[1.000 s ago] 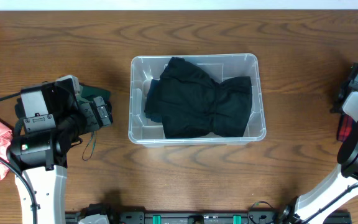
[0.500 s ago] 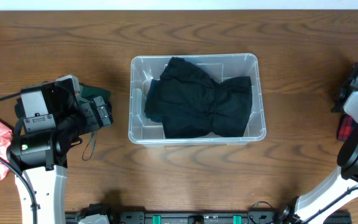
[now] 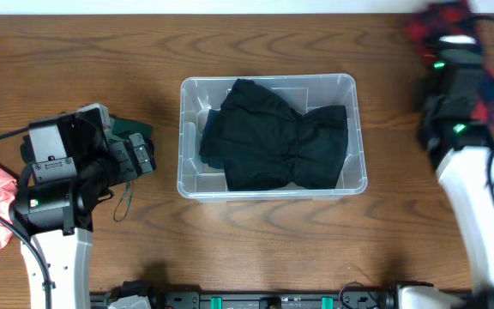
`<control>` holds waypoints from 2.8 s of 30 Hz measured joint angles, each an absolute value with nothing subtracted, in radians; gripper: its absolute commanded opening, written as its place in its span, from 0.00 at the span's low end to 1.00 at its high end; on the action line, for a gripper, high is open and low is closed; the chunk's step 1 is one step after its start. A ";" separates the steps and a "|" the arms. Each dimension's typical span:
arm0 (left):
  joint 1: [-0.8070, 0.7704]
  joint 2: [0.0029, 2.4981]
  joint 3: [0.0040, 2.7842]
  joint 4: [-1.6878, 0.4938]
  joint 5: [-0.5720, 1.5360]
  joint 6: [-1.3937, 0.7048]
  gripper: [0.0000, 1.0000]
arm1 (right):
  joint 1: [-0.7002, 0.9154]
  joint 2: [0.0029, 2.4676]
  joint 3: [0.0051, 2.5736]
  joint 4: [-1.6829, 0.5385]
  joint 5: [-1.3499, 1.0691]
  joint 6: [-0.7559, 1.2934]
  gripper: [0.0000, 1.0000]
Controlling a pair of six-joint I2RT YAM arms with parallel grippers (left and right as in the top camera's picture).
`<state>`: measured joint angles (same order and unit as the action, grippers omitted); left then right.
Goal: Pack container
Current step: 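Place the red plaid shirt into the bin with the right gripper, then grasp the dark green folded shirt with the left gripper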
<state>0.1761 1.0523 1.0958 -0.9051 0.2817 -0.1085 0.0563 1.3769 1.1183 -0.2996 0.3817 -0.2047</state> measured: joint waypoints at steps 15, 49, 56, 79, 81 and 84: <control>0.176 1.052 1.096 -0.905 0.282 -0.109 0.98 | 0.697 1.392 1.119 -0.554 0.101 -0.428 0.01; 0.176 1.052 1.096 -0.906 0.282 -0.109 0.98 | 0.644 1.534 1.174 -0.659 0.086 -0.136 0.03; 0.176 1.052 1.096 -0.905 0.282 -0.109 0.98 | 0.623 1.730 1.186 -0.807 0.047 -0.019 0.06; 0.220 1.091 1.096 -0.888 0.181 -0.153 0.98 | 0.469 1.353 1.320 -0.754 0.194 0.017 0.99; 0.265 1.135 1.096 -0.873 0.176 -0.167 0.98 | 0.406 1.339 1.323 -0.794 0.197 0.027 0.99; 0.336 1.233 1.097 -0.828 0.189 -0.183 0.98 | 0.333 1.358 1.320 -0.859 0.192 0.038 0.99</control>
